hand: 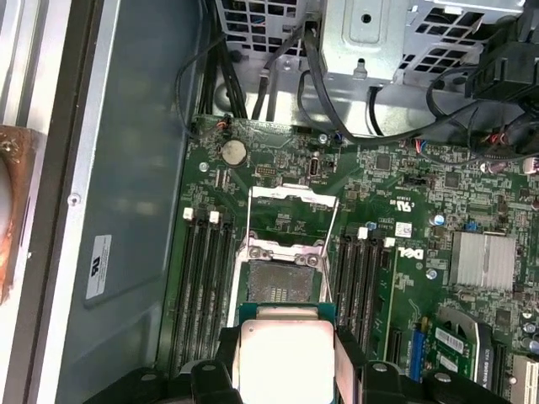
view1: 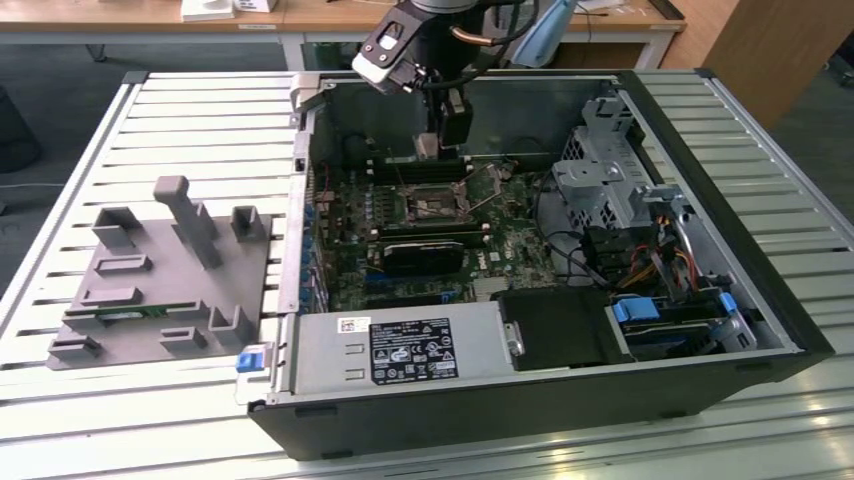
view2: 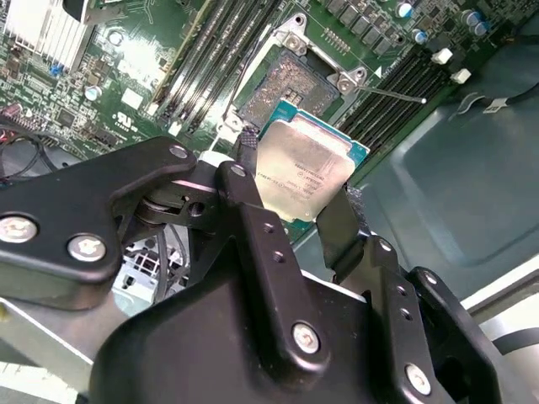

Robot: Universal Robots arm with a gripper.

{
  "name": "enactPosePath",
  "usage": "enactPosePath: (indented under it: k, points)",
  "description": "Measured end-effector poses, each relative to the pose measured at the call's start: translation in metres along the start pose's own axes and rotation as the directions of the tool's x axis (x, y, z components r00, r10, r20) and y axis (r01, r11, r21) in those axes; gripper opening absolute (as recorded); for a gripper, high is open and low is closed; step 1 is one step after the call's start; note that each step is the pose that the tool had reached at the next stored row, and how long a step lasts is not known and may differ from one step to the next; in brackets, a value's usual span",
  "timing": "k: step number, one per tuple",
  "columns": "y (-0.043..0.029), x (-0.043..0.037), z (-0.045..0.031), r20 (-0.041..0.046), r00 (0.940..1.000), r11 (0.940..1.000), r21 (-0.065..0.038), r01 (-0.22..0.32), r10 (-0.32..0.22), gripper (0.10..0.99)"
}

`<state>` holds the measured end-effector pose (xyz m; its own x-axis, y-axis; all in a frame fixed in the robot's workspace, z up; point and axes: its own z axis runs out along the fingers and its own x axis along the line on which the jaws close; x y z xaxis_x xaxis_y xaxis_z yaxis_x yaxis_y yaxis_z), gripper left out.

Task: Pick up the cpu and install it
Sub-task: 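Place the cpu into insertion slot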

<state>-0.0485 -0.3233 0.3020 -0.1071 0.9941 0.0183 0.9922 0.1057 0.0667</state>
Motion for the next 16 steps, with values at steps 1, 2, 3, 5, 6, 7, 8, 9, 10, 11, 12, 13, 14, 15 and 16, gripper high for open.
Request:
enactPosePath:
  k: [1,2,3,5,6,7,8,9,10,11,12,13,14,15,16]
  points:
    - [0.0,0.0,0.0005,0.0,1.0,1.0,0.0,0.0,0.0,0.533]
    - [-0.0001,0.0,0.0009,-0.0001,1.0,1.0,0.0,0.0,0.0,0.533]
    - [-0.0001,0.0,0.0014,0.0,1.0,1.0,0.0,0.0,0.0,0.533]
    - [-0.0001,0.0,0.0023,0.0,1.0,1.0,0.0,0.0,0.0,0.533]
    - [-0.0002,0.0,0.0027,0.0,1.0,1.0,0.0,0.0,0.0,0.533]
    - [-0.0002,0.0,0.0032,0.0,1.0,1.0,0.0,0.0,0.0,0.533]
    - [-0.0002,-0.0001,0.0036,0.0,1.0,1.0,0.0,0.0,0.0,0.533]
    - [-0.0003,-0.0001,0.0041,0.0,1.0,1.0,0.0,0.0,0.0,0.533]
    - [-0.0003,-0.0001,0.0045,0.0,1.0,1.0,0.0,0.0,0.0,0.533]
    - [-0.0003,-0.0001,0.005,0.0,1.0,1.0,0.0,0.0,0.0,0.533]
    - [-0.0004,-0.0001,0.0055,0.0,1.0,1.0,0.0,0.0,0.0,0.533]
    - [-0.0004,-0.0001,0.0059,0.0001,1.0,1.0,0.0,0.0,0.0,0.533]
    - [-0.0004,-0.0001,0.0063,0.0,1.0,1.0,0.0,0.0,0.0,0.533]
    - [-0.0005,-0.0001,0.0068,0.0,1.0,1.0,0.0,0.0,0.0,0.533]
    - [-0.0005,-0.0001,0.0072,0.0001,1.0,1.0,0.0,0.0,0.0,0.533]
